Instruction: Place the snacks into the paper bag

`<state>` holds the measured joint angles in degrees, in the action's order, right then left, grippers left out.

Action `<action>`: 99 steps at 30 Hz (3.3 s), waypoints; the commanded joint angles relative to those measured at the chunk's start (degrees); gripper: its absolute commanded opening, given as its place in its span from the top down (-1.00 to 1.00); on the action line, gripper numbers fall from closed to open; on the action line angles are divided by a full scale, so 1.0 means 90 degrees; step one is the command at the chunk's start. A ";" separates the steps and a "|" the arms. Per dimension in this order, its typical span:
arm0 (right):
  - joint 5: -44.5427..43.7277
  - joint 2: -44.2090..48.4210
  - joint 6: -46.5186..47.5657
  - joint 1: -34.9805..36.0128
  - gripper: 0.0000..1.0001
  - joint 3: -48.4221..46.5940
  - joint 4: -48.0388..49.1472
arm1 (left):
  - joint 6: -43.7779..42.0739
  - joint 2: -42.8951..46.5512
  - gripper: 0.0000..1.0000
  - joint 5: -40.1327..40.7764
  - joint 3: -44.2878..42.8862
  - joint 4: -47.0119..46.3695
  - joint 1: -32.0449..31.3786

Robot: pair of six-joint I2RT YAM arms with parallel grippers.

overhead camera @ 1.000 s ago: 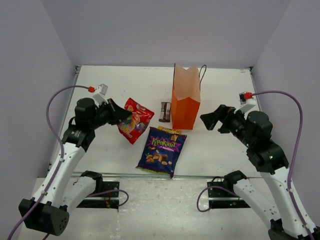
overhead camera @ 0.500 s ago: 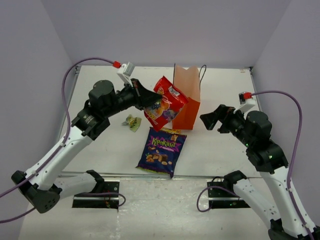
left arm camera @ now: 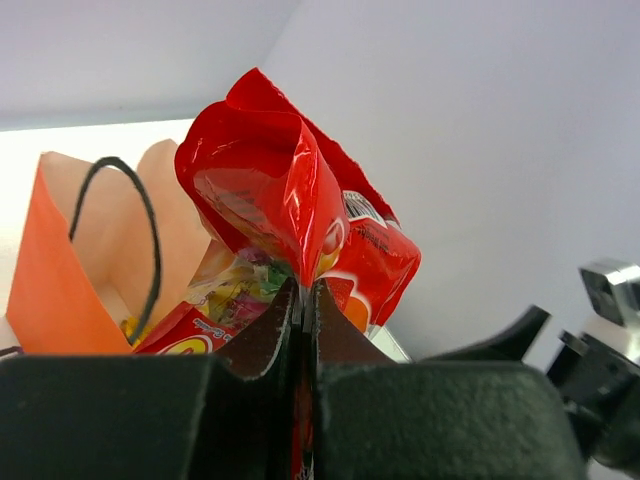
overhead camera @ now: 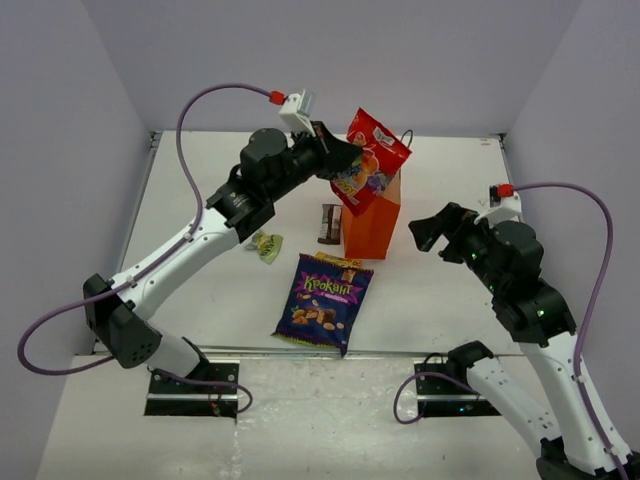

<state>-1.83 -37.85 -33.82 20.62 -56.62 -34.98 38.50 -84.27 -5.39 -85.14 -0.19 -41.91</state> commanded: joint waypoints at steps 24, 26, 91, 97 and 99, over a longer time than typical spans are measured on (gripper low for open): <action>-0.0217 0.0084 -0.0060 -0.0035 -0.98 0.0012 0.0069 | -0.0001 -0.1057 0.40 0.1234 -0.0706 -0.2137 -0.0041; -0.0207 0.0094 -0.0060 -0.0035 -0.98 0.0022 0.0069 | -0.0030 -0.1057 0.12 0.1185 -0.0715 -0.2235 -0.0041; 0.0154 0.0025 0.0243 -0.0065 -0.98 0.0022 0.0020 | -0.0108 -0.0382 -1.00 -0.0495 0.4705 0.0128 0.3915; 0.0164 -0.0014 0.0223 -0.0065 -0.98 0.0002 0.0020 | -0.0049 -0.0821 -1.00 -0.0583 0.4588 -0.0282 0.3895; 0.0164 -0.0014 0.0213 -0.0065 -0.98 0.0012 0.0029 | -0.0147 -0.0997 -1.00 -0.0534 0.4442 -0.0253 0.3808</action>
<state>-0.51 -37.56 -32.47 20.18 -56.49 -35.57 39.31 -90.70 -10.72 -42.76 -1.10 -7.09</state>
